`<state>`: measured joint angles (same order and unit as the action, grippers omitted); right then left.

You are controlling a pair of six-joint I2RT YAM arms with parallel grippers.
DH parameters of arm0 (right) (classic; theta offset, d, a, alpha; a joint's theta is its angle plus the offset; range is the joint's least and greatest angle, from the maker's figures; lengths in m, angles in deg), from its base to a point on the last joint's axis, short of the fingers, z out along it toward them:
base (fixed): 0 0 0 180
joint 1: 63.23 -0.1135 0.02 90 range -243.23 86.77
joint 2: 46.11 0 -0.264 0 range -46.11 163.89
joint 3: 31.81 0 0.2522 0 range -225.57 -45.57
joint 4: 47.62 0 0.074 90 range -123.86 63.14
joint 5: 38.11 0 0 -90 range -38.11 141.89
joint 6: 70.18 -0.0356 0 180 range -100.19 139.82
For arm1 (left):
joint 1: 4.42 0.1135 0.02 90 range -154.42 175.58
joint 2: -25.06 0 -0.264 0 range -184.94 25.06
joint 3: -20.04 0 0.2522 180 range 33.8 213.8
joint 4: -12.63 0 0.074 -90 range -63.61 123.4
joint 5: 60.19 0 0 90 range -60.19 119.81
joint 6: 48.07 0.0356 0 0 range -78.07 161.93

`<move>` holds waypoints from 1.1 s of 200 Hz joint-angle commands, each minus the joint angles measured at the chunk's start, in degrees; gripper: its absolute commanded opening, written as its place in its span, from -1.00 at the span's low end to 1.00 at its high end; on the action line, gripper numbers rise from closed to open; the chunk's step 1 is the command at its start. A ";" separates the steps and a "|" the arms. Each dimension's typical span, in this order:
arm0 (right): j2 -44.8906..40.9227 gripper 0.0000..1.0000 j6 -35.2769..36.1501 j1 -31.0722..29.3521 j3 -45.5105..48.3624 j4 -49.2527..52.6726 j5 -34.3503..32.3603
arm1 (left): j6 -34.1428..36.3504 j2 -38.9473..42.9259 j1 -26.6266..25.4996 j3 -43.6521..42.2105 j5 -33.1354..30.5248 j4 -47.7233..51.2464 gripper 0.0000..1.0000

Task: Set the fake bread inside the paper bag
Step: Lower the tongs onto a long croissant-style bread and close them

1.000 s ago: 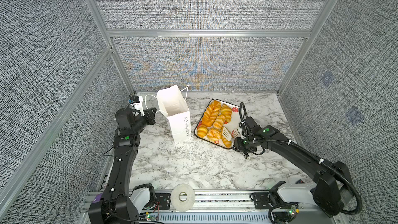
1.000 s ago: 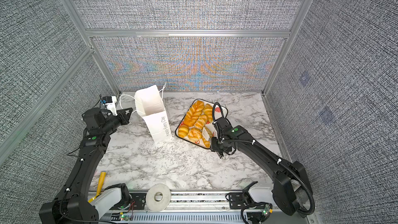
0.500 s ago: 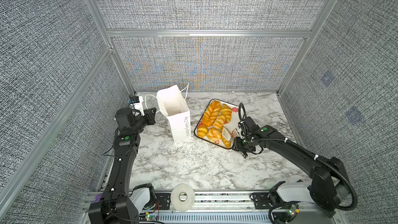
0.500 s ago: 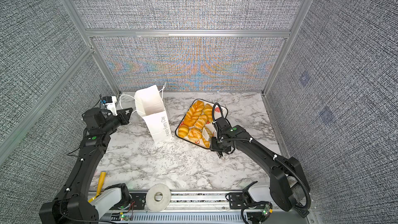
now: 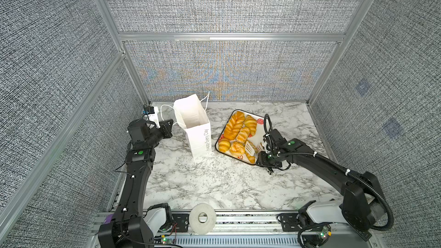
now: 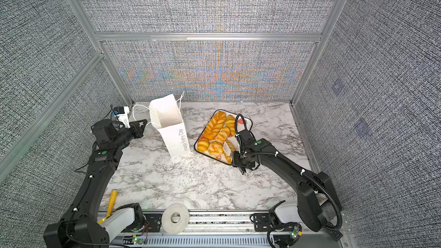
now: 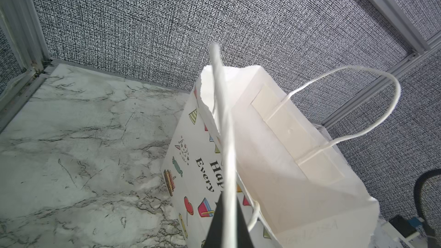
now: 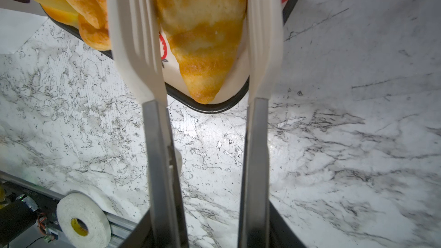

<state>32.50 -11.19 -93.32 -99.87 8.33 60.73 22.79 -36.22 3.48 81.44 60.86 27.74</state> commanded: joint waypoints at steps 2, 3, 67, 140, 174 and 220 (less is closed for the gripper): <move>0.06 0.00 0.22 0.03 0.08 -0.71 0.31 | 0.01 -0.16 0.01 0.02 0.62 -1.08 -1.00; 0.10 -0.01 0.23 0.03 0.08 -0.71 0.35 | 0.04 -0.16 -0.04 0.01 0.65 -1.08 -1.00; -1.15 -0.24 1.06 0.90 -0.71 1.02 -0.14 | 0.05 -0.23 0.01 0.00 0.60 -1.08 -1.00; -5.15 -0.37 1.76 2.83 -0.41 3.58 -1.19 | 0.05 -0.23 0.01 0.02 0.66 -1.09 -1.00; -6.27 -0.39 2.34 3.58 -1.95 4.71 -1.28 | 0.06 -0.17 0.01 0.02 0.60 -1.08 -1.00; -6.26 -0.40 3.48 3.72 -5.75 5.79 -1.46 | 0.10 -0.20 -0.06 0.00 0.35 -0.91 -1.00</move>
<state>26.42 -8.61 -89.58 -103.98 13.51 59.84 22.79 -36.32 3.48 81.44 60.84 27.74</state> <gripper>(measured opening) 0.302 0.054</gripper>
